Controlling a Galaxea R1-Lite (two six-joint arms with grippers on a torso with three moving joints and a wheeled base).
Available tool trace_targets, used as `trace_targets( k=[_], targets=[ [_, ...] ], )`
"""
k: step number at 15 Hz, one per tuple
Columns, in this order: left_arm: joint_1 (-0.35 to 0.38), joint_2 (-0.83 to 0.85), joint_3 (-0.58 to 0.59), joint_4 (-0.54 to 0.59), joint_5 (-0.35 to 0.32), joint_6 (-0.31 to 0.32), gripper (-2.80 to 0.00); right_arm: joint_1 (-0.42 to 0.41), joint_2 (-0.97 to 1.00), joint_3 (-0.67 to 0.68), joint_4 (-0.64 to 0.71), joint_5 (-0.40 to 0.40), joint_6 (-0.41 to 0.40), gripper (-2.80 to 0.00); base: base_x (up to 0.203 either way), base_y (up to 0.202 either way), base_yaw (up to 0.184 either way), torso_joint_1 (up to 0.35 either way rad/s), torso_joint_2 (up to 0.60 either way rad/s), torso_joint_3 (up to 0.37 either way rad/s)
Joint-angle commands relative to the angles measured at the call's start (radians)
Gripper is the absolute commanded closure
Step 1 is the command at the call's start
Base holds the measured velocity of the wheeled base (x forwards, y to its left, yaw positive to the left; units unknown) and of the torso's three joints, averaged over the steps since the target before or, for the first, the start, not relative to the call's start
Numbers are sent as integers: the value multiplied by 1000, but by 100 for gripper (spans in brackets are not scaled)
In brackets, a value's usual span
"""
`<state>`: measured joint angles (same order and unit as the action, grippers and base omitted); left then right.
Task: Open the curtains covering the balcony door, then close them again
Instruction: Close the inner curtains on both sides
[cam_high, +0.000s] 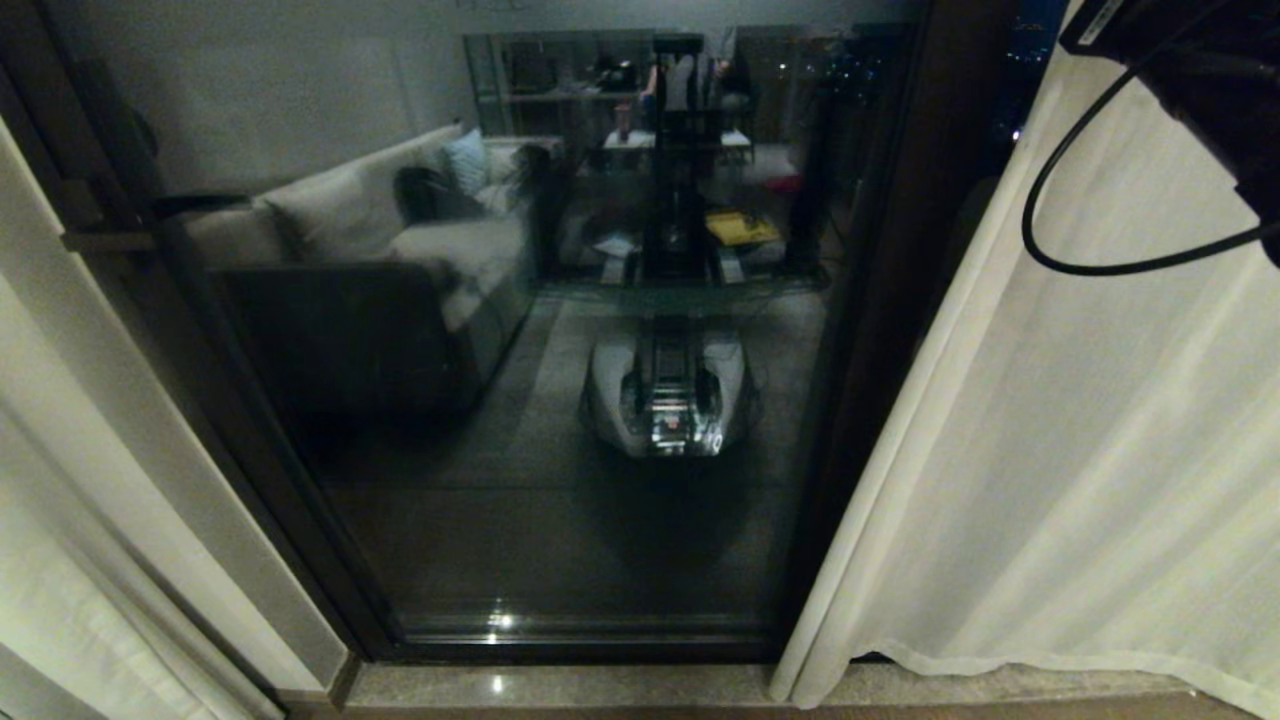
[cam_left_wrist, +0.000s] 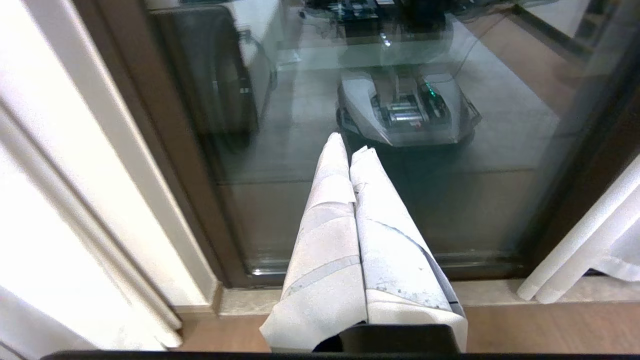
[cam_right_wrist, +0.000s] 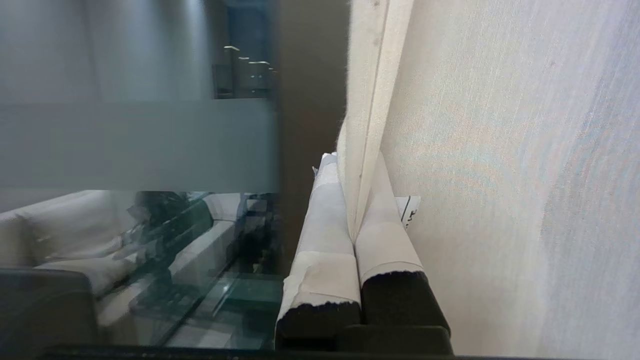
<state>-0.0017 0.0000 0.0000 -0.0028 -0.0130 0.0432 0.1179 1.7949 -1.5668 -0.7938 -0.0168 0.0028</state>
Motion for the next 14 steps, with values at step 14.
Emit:
trace_targets(
  k=[14],
  targets=[
    [0,0,0,0,-1,0,0,0,-8,11,-7,-2,-3,0,0,192,1,3,3,1]
  ],
)
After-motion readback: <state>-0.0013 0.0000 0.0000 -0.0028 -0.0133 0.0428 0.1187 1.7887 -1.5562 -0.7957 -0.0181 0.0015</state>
